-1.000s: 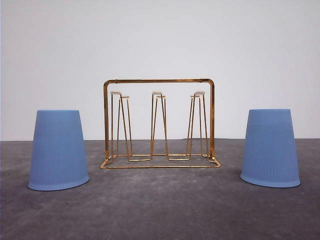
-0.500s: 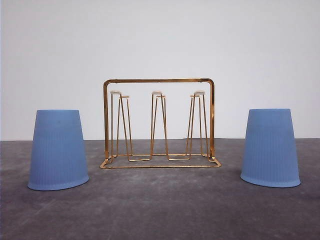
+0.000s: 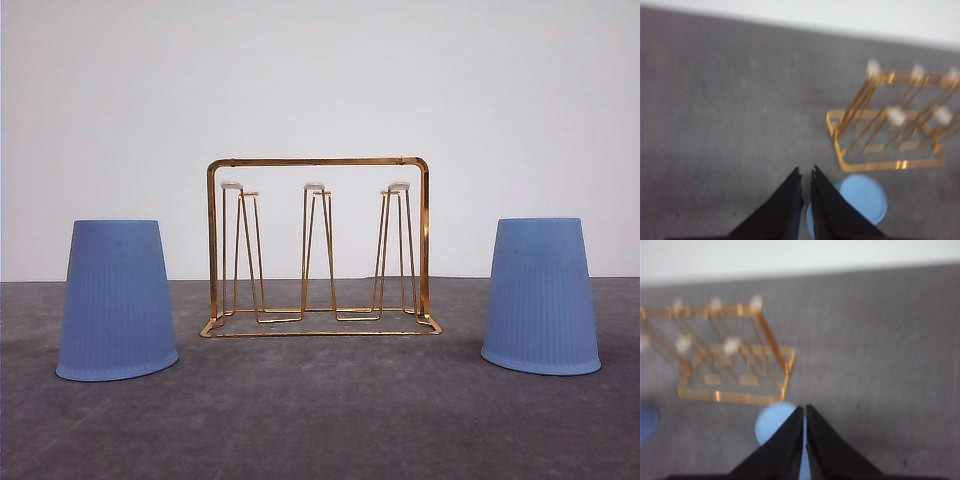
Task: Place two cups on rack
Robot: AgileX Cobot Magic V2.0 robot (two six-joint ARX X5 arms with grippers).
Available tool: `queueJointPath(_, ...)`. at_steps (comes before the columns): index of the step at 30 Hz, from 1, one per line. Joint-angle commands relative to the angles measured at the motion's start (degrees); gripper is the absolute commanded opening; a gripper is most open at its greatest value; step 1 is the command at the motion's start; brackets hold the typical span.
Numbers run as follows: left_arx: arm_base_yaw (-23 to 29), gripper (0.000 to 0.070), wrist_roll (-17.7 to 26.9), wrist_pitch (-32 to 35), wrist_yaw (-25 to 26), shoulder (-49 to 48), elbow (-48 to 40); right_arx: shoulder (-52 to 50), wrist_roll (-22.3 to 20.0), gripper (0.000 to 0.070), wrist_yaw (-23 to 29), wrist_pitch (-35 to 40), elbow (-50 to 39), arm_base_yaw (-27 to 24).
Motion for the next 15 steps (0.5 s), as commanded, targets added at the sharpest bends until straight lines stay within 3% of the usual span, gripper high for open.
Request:
queueJointPath(1,-0.66,0.0028,3.58,-0.82,0.28,3.55,1.01,4.66,-4.81,0.0006,-0.53,-2.28,1.26,0.63)
queueJointPath(10,-3.31,0.0028,5.60,-0.56,0.26,13.80,1.20,17.15,-7.73,0.0007,-0.86,-3.41,1.70,1.44)
queueJointPath(12,-3.34,0.0063,5.65,-0.62,0.27,14.12,1.21,17.65,-7.78,0.0019,-0.87,-3.47,1.70,1.44)
queueJointPath(13,-3.34,0.0144,5.65,-0.58,0.32,14.12,1.21,17.67,-8.07,0.0061,-0.93,-3.52,1.70,1.45)
queueJointPath(15,-3.34,0.0389,5.62,-0.54,0.93,14.10,1.23,17.66,-8.61,0.0247,-1.13,-3.56,1.70,1.46)
